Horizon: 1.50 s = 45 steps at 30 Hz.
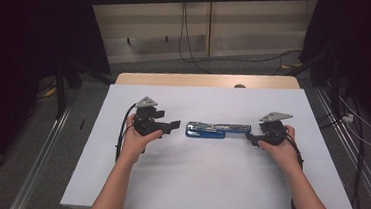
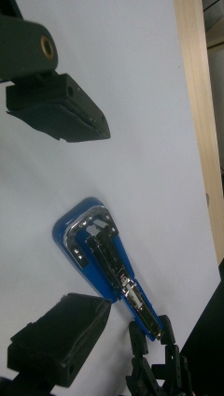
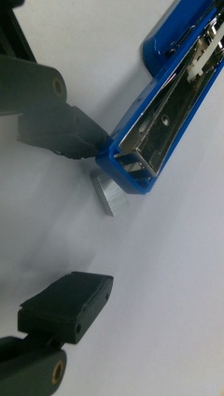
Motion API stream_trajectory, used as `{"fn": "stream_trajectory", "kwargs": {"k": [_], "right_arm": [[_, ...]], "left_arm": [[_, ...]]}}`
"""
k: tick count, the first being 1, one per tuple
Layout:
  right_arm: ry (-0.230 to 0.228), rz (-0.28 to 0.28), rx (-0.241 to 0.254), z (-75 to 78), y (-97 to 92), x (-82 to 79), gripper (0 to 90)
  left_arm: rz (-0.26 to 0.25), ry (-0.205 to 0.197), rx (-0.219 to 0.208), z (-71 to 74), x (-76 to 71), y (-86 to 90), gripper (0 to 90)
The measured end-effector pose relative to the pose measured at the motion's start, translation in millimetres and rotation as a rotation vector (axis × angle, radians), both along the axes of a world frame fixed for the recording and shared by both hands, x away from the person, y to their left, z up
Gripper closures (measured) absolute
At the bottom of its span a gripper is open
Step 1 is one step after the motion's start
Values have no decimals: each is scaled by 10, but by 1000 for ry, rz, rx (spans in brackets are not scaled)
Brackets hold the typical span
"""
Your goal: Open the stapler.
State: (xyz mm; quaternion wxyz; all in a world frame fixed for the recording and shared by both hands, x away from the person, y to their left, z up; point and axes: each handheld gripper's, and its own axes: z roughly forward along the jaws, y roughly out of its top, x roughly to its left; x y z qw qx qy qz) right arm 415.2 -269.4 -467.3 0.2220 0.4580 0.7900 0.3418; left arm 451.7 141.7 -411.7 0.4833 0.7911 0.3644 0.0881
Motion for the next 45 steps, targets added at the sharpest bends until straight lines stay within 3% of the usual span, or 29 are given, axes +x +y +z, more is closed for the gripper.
{"fn": "stream_trajectory", "kwargs": {"k": [5, 10, 14, 20, 28, 29, 45], "right_arm": [[-13, 39, -6, 0, 10, 39, 367], [-22, 78, -1, -2, 42, 77, 486], [-2, 104, 31, -2, 44, 87, 592], [9, 110, 51, -1, 35, 99, 654], [7, 101, 47, 4, 45, 92, 656], [11, 96, 46, 9, 42, 80, 687], [15, 82, 30, 61, -19, -165, 686]], "left_arm": [[1, 3, 1, -11, 1, -17, 159], [2, 9, 10, -24, 1, -29, 159], [4, 12, 16, -39, 6, -35, 159], [8, 13, 13, -42, 9, -28, 158], [20, 6, 12, -25, 14, 11, 147], [22, 8, 10, -22, 12, 15, 146], [37, 1, -6, 8, 6, 62, 141]]}}
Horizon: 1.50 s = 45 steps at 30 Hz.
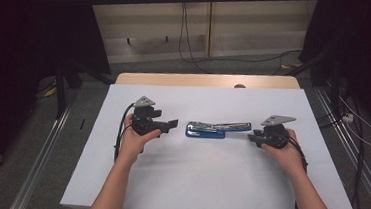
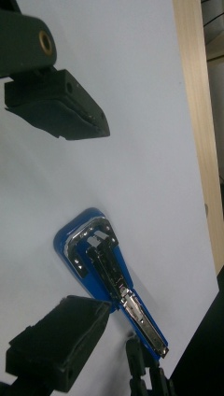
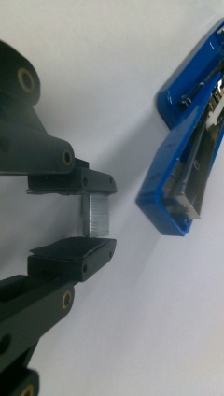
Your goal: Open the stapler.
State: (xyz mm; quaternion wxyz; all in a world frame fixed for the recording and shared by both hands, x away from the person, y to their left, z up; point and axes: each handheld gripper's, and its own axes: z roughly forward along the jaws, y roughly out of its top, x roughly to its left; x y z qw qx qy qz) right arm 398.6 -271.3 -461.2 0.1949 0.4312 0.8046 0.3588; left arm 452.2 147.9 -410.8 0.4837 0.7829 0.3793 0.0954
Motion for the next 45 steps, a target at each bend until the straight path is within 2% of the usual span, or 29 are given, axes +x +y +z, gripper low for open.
{"fn": "stream_trajectory", "kwargs": {"k": [4, 6, 13, 17, 18, 19, 21, 27, 36, 42, 44, 45], "right_arm": [[1, 1, 6, 39, -8, -123, 686], [0, 18, 9, 46, 16, -182, 686], [-7, 59, 30, 70, 207, -393, 686], [3, 33, 41, 28, 348, -463, 686], [8, 32, 36, 24, 378, -473, 686], [11, 49, -2, 12, 454, -489, 680], [9, 56, -11, 3, 477, -490, 662], [18, 68, 28, -25, 489, -521, 580], [40, 105, 59, -18, 474, -648, 579], [44, 151, 57, -5, 507, -721, 610], [29, 146, 35, 0, 501, -686, 576], [17, 121, 29, 4, 472, -613, 535]], "left_arm": [[5, -5, -8, 19, -8, 14, 140], [6, -10, -10, 33, -17, 18, 141], [12, -18, -16, 58, -36, 37, 139], [15, -18, -9, 55, -46, 46, 136], [13, -16, -7, 55, -51, 48, 136], [11, -17, -4, 55, -54, 48, 136], [11, -17, -7, 54, -64, 43, 136], [11, -16, -6, 51, -77, 50, 136], [13, -19, -7, 49, -82, 51, 136], [18, -18, -7, 56, -83, 61, 136], [20, -16, -10, 52, -81, 63, 132], [20, -15, -9, 52, -81, 63, 130]]}}
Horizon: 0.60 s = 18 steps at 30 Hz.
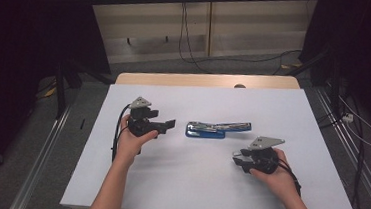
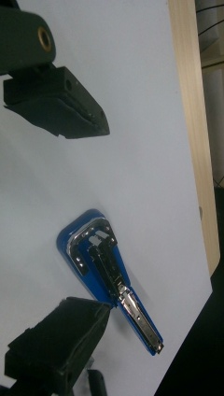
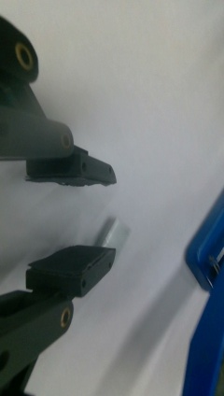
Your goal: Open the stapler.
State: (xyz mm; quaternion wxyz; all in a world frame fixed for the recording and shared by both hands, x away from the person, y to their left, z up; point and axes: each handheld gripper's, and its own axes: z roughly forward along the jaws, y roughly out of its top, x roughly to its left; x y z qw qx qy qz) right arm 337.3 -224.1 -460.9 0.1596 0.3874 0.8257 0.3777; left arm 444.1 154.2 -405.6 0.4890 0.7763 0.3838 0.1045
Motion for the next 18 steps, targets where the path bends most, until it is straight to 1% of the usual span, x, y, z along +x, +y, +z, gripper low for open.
{"fn": "stream_trajectory", "kwargs": {"k": [3, 4, 5, 6, 7, 9, 10, 11, 12, 15, 18], "right_arm": [[-2, -11, -4, -10, -13, 43, 520], [1, -1, -8, -26, -15, 64, 512], [-5, 2, 5, -41, -17, 81, 506], [-3, 10, 14, -43, -18, 96, 495], [-15, 19, 6, -43, -13, 109, 471], [-15, 33, -10, -46, -4, 141, 413], [-13, 37, -9, -49, -4, 163, 405], [-15, 36, -9, -48, -5, 180, 418], [-18, 43, -11, -48, -3, 191, 431], [-31, 80, -20, -47, 23, 191, 470], [-27, 92, -14, -43, 26, 165, 525]], "left_arm": [[-3, -3, 3, 4, -1, 1, 130], [-2, -2, -2, 2, -1, -4, 130], [-6, 0, 3, -1, 1, -3, 130], [-2, 5, -2, -9, -1, -12, 130], [-8, 7, 9, -12, 2, -8, 128], [-7, 10, 2, -24, 0, -19, 126], [-9, 13, 4, -27, 0, -21, 126], [-10, 13, 11, -27, 2, -18, 126], [-7, 12, 3, -27, 1, -22, 126], [-8, 9, 1, -24, 0, -23, 126], [-8, 11, 6, -23, -4, -19, 126]]}}
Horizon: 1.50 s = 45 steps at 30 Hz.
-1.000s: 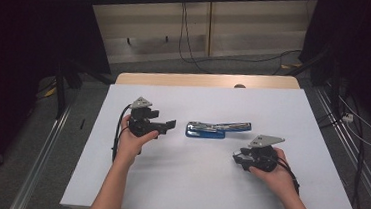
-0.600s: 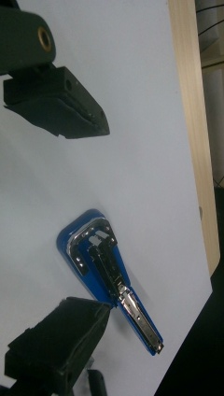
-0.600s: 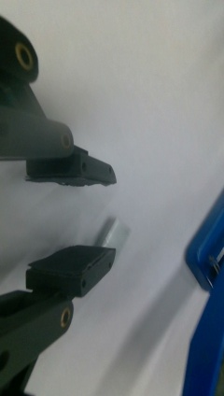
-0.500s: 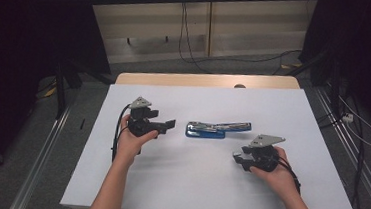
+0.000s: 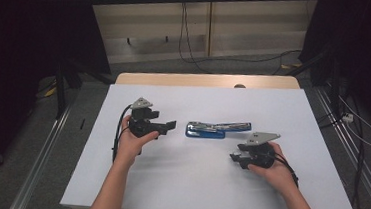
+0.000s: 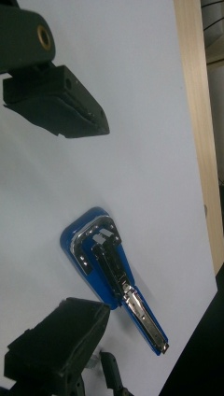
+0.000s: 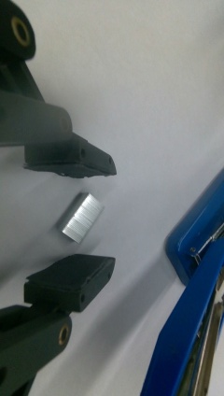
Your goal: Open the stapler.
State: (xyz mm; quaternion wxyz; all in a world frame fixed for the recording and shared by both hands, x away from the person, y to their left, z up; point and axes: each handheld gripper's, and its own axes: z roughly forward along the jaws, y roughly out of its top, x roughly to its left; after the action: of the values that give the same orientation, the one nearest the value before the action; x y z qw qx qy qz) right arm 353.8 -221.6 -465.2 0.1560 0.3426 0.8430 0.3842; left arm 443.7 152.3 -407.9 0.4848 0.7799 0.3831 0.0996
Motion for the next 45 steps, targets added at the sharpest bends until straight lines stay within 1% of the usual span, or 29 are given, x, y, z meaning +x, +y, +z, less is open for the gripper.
{"fn": "stream_trajectory", "kwargs": {"k": [3, 4, 8, 9, 12, 14, 18, 20, 22, 24, 25, 27, 29, 31, 33, 36, 37, 39, 40, 44, 45], "right_arm": [[4, 14, 0, 5, 4, -52, 563], [6, 21, -2, 10, 4, -68, 589], [17, 35, 6, 17, 7, -118, 683], [19, 36, 10, 16, 8, -121, 690], [25, 34, 13, 17, 10, -107, 683], [23, 32, 17, 10, 17, -92, 688], [33, 40, 23, 12, 34, -65, 796], [34, 46, 14, 19, 38, -60, 796], [41, 49, 17, 22, 33, -49, 797], [46, 51, 21, 25, 28, -39, 797], [46, 50, 19, 28, 26, -36, 797], [46, 46, 19, 36, 17, -23, 797], [50, 38, 54, 50, -14, 3, 797], [51, 37, 62, 75, -31, 22, 797], [42, 31, 64, 107, -38, 45, 798], [38, 37, 89, 140, -36, 88, 797], [43, 36, 92, 150, -29, 101, 797], [37, 39, 85, 166, -14, 133, 798], [36, 44, 85, 177, -4, 150, 797], [24, 60, 74, 252, 58, 202, 797], [20, 65, 69, 282, 78, 216, 797]], "left_arm": [[-2, -4, 5, 10, 1, 16, 126], [4, -6, -3, 13, -3, 16, 126], [1, -9, 0, 25, -8, 27, 126], [2, -11, -5, 28, -10, 25, 126], [5, -12, 2, 37, -14, 27, 126], [4, -12, -4, 33, -14, 22, 126], [2, -10, 1, 33, -17, 22, 126], [4, -12, 1, 35, -18, 30, 123], [10, -12, -1, 37, -21, 36, 122], [7, -10, 3, 38, -19, 48, 116], [9, -12, 13, 42, -20, 55, 114], [8, -10, 6, 42, -23, 57, 105], [7, -14, 6, 49, -24, 68, 100], [7, -18, 7, 52, -22, 83, 95], [16, -13, -1, 51, -21, 92, 81], [-6, -19, 4, 51, -25, 104, 60], [-6, -22, 2, 54, -34, 102, 57], [-8, -26, 9, 63, -43, 105, 56], [-7, -27, 2, 68, -49, 106, 53], [-11, -26, -1, 62, -76, 111, 46], [-14, -23, 9, 57, -83, 115, 46]]}}
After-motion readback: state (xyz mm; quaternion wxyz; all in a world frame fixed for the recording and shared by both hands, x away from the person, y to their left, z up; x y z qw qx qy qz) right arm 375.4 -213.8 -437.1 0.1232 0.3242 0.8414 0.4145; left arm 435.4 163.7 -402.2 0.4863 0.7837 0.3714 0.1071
